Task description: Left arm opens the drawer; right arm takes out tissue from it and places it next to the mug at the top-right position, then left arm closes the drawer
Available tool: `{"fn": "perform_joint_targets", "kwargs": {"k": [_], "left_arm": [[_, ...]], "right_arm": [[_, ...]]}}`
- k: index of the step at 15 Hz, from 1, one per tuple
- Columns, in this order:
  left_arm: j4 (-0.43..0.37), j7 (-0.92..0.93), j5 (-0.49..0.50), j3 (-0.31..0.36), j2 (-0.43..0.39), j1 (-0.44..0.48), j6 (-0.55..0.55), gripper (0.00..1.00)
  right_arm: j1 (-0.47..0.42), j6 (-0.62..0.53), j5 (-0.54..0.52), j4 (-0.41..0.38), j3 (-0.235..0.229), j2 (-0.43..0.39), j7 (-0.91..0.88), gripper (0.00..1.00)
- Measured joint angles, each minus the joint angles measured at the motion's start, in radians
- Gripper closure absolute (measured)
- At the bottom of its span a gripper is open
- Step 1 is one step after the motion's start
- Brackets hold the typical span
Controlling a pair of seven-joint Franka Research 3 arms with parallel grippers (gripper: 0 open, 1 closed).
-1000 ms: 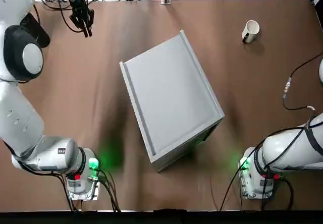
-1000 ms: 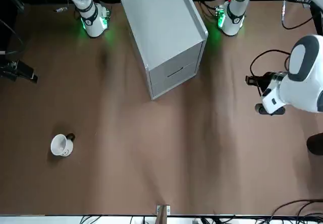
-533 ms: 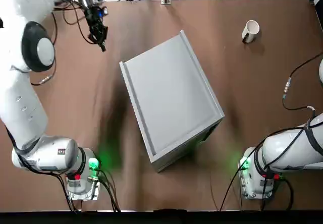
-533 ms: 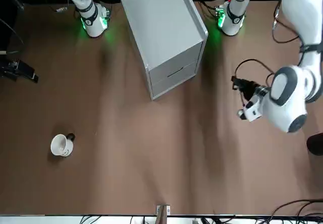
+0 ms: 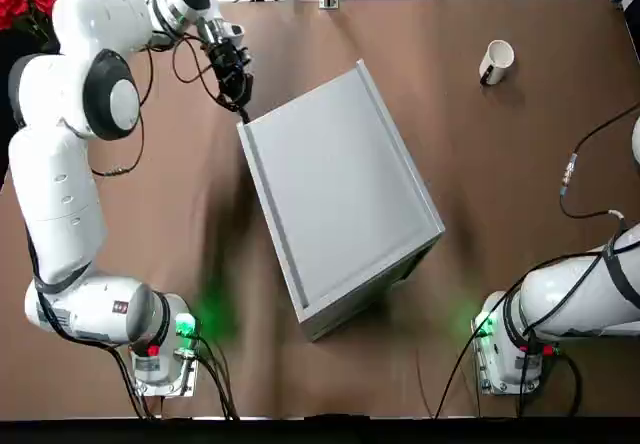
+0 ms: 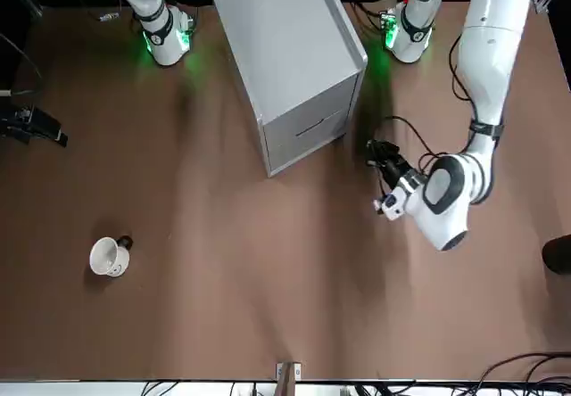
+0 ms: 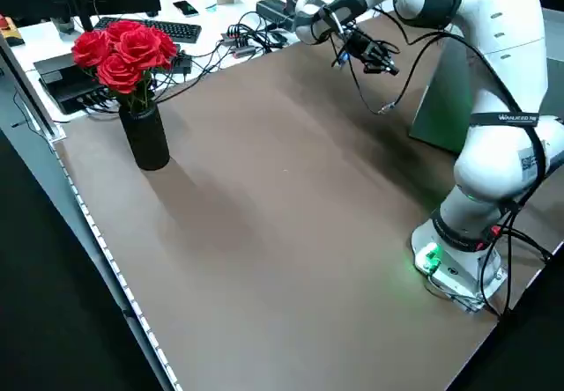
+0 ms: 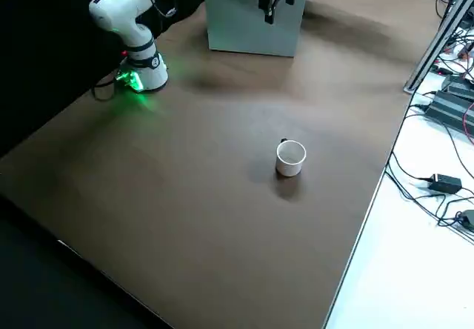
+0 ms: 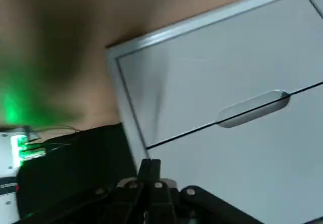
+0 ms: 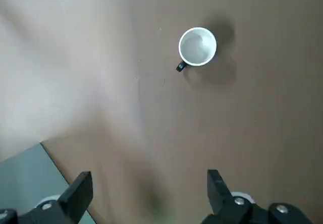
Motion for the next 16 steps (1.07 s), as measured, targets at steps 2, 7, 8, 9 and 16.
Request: {"fn": "perform_joint_targets", "kwargs": {"k": [2, 7, 8, 9, 16], "left_arm": [[0.001, -0.035, -0.026, 0.000, 0.017, -0.037, 0.005, 0.99], [0.027, -0.115, -0.099, 0.000, 0.069, -0.091, 0.019, 0.99], [0.035, -0.139, -0.119, 0.000, 0.077, -0.102, 0.029, 0.99], [0.041, -0.155, -0.132, 0.000, 0.084, -0.113, 0.040, 0.99], [0.056, -0.303, -0.213, 0.000, 0.112, -0.177, 0.174, 0.99]], "right_arm": [[0.001, 0.035, 0.000, 0.000, 0.000, 0.000, 0.000, 0.00], [0.014, 0.054, 0.000, 0.000, 0.001, 0.000, -0.001, 0.00], [0.015, 0.054, 0.000, 0.000, 0.001, 0.000, -0.001, 0.00], [0.016, 0.054, 0.000, 0.000, 0.001, 0.000, -0.001, 0.00], [0.015, 0.054, 0.000, 0.000, 0.001, 0.000, -0.001, 0.00]]}}
